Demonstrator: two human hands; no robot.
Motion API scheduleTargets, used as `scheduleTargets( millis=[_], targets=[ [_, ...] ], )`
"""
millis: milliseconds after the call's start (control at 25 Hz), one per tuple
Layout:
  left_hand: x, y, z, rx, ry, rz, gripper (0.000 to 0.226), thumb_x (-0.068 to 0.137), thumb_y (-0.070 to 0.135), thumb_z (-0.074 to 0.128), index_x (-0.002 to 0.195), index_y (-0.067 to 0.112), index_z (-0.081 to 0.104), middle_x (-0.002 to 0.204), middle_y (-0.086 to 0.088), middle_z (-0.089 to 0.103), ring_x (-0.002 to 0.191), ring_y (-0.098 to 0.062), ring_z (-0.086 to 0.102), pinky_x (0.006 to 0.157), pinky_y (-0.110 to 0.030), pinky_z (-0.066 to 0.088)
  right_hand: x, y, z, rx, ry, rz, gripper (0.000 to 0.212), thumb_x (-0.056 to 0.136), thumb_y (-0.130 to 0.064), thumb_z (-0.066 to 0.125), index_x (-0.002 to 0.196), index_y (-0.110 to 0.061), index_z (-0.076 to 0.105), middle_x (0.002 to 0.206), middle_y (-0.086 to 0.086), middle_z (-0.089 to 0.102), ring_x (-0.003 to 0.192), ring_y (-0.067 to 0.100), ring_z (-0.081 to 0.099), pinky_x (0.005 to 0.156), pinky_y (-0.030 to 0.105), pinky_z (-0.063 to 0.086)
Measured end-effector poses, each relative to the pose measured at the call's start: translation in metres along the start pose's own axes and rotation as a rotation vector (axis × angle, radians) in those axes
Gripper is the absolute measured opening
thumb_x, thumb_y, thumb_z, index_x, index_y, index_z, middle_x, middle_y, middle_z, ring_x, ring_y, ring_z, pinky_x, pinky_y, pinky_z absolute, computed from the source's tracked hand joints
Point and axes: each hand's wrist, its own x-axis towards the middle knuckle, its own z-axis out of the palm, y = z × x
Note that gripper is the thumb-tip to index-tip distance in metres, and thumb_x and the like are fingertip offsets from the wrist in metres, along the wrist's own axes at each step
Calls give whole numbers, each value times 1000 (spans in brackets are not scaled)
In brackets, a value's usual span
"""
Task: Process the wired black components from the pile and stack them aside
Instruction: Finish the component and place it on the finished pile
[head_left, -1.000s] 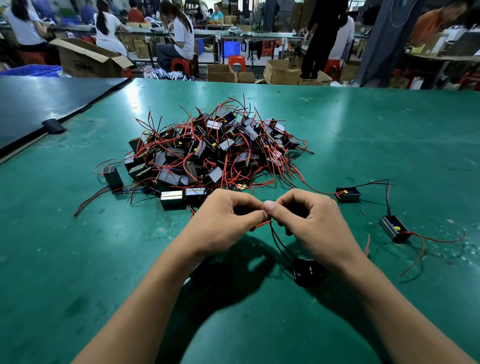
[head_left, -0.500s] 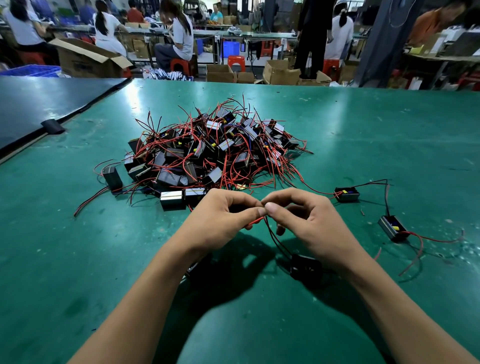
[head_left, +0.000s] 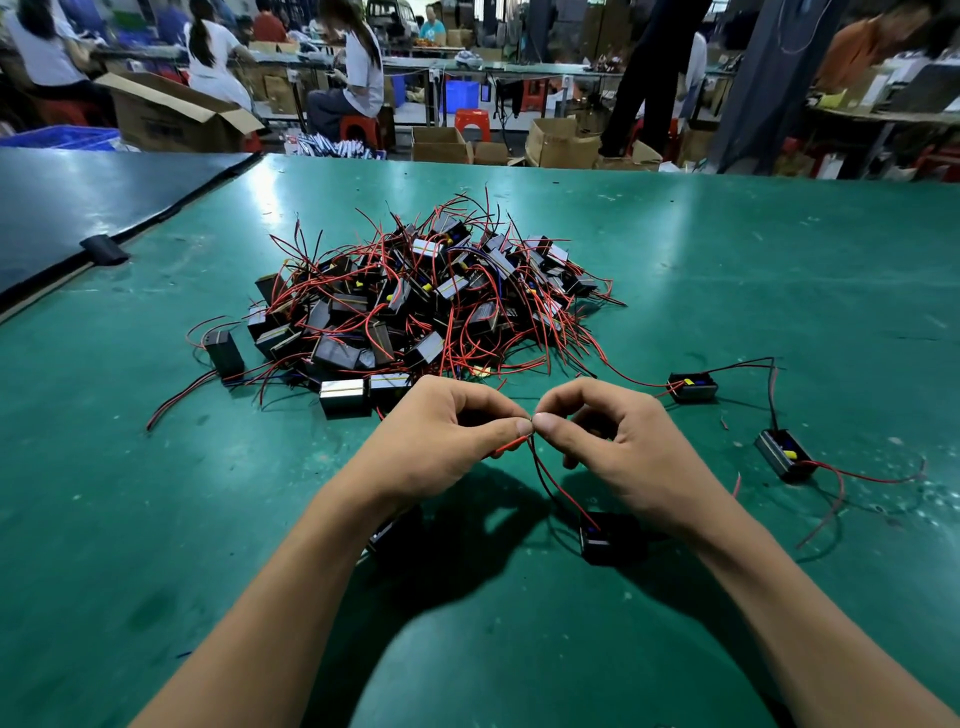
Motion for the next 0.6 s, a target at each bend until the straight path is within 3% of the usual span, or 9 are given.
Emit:
scheduleTargets(
  millis=[280,440,600],
  targets=[
    [0,-3,3,93,16,20,8,87,17,72,88,13,78,62,6,65,50,3,44,54,-11,36,3,1,10,25,6,148,21,96,-21,62,76,-15,64,57,-7,48,54,8,39,52,24,32],
    [1,-3,1,70,62,1,8,88,18,71,84,14,77,68,-10,67,60,-8,51,62,-23,42,2,0,9,184,-6,185,17,95,-25,66,80,-17,71,61,-5,55,56,7,46,53,14,38],
    [1,-3,2,46,108,-24,9,88,17,70,83,12,76,68,-9,67,61,-8,55,62,-20,45,1,2,4,205,-1,101,4,90,-16,73,88,-17,76,70,-10,68,63,0,55,60,13,45]
  ],
)
